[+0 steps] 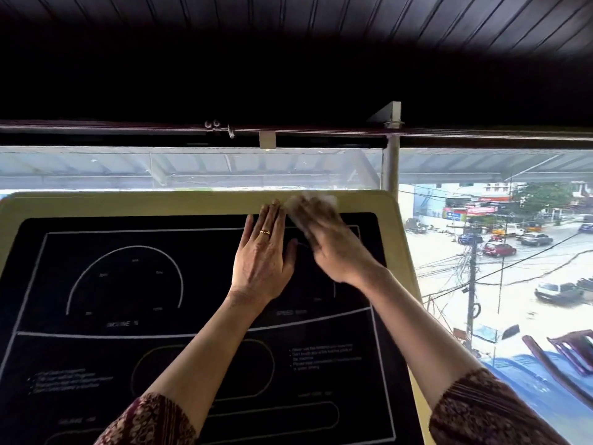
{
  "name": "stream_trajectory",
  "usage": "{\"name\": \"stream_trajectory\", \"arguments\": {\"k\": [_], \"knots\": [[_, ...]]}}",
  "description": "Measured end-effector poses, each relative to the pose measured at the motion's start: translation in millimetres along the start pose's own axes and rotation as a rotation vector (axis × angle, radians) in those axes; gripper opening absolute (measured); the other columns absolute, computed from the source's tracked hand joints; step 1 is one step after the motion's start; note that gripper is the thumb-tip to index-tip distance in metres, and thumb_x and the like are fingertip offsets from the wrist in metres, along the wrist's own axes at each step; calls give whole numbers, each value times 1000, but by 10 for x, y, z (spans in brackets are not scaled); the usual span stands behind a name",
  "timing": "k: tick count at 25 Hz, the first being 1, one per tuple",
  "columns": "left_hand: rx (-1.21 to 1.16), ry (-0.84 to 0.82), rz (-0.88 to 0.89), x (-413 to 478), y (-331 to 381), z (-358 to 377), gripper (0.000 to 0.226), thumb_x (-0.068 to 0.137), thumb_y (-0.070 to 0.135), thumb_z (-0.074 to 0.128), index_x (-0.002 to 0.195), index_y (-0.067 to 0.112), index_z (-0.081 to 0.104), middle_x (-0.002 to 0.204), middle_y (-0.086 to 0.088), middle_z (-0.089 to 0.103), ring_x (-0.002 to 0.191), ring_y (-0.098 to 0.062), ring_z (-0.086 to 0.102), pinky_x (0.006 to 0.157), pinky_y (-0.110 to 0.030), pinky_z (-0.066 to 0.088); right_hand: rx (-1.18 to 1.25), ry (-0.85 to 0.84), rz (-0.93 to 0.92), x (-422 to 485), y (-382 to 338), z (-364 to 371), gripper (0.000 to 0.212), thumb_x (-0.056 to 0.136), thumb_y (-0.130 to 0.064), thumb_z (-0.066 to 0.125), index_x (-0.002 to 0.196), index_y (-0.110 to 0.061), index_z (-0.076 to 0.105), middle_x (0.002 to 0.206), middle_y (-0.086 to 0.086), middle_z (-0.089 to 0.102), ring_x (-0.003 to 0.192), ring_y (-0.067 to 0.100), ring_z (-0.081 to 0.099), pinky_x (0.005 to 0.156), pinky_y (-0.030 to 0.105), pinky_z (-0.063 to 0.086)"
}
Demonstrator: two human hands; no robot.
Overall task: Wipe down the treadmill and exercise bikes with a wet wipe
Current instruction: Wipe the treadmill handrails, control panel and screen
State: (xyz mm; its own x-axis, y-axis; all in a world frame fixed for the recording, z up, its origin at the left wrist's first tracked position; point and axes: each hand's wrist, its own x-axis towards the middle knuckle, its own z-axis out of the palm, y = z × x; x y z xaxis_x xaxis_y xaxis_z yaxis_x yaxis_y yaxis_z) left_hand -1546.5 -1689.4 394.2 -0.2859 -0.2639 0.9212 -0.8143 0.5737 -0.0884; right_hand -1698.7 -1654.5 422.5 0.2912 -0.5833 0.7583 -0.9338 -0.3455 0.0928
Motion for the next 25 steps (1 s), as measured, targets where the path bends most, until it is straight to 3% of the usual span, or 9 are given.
{"name": "stream_trajectory", "arguments": {"k": [2, 5, 7, 10, 13, 15, 17, 21, 25], "knots": [[31, 21, 15, 11, 29, 30, 57, 91, 32, 35, 133, -5, 48, 139, -21, 46, 130, -35, 44, 109, -48, 23, -34, 16, -47, -18, 156, -73, 72, 93, -2, 41, 145, -32, 1, 153, -13, -3, 143, 11, -5, 116, 27, -3], [10, 21, 23, 22, 161, 46, 58, 92, 34, 33, 136, -3, 44, 144, -19, 41, 134, -32, 39, 111, -45, 20, 32, 172, 418, -173, 568, -231, 63, 98, -7, 33, 149, -23, 0, 158, -4, -4, 145, 15, -6, 118, 31, -7], [-9, 3, 54, 18, 323, 84, 59, 93, 34, 32, 138, -2, 43, 145, -18, 40, 135, -30, 37, 112, -45, 19, 100, 251, 568, -493, 576, -182, 57, 100, -11, 28, 150, -17, 1, 158, 0, -6, 146, 19, -6, 118, 33, -6], [9, -24, 81, -35, 485, 178, 57, 93, 33, 33, 136, -3, 44, 143, -18, 42, 134, -31, 39, 111, -45, 22, 86, 216, 358, -865, 163, 54, 59, 98, -8, 34, 150, -18, 8, 156, -6, 1, 145, 14, -5, 116, 24, -6], [28, -16, 88, -39, 483, 204, 57, 93, 32, 34, 136, -3, 44, 144, -19, 41, 134, -32, 38, 111, -46, 22, 4, 98, 125, -553, 211, -62, 54, 99, -15, 31, 151, -19, 15, 158, -3, 10, 142, 7, -7, 118, 23, -3], [38, -27, 83, -48, 475, 183, 57, 94, 32, 33, 138, -3, 41, 146, -18, 39, 136, -30, 35, 112, -45, 21, 2, 54, 206, -253, 398, -219, 54, 101, -14, 30, 151, -21, 8, 158, -4, 2, 136, 4, -16, 109, 17, -18], [52, -33, 74, -59, 487, 178, 57, 95, 33, 32, 139, -2, 40, 147, -17, 37, 137, -29, 33, 113, -44, 21, 52, 94, 359, -229, 501, -239, 55, 102, -13, 29, 151, -18, 3, 159, -1, -3, 133, 4, -20, 105, 16, -23], [54, -38, 62, -75, 491, 198, 58, 95, 34, 29, 140, -2, 39, 148, -17, 36, 138, -28, 32, 113, -43, 19, 53, 261, 359, -1050, 145, 115, 55, 98, -16, 28, 151, -14, 13, 159, 2, 8, 145, 11, -6, 120, 31, 0], [35, -56, 49, -81, 502, 211, 58, 96, 34, 27, 141, -1, 35, 150, -16, 32, 140, -27, 27, 115, -42, 18, 10, 186, 297, -1125, 175, 107, 56, 97, -20, 25, 151, -16, 13, 158, -1, 9, 146, 10, -3, 120, 30, 2]]}}
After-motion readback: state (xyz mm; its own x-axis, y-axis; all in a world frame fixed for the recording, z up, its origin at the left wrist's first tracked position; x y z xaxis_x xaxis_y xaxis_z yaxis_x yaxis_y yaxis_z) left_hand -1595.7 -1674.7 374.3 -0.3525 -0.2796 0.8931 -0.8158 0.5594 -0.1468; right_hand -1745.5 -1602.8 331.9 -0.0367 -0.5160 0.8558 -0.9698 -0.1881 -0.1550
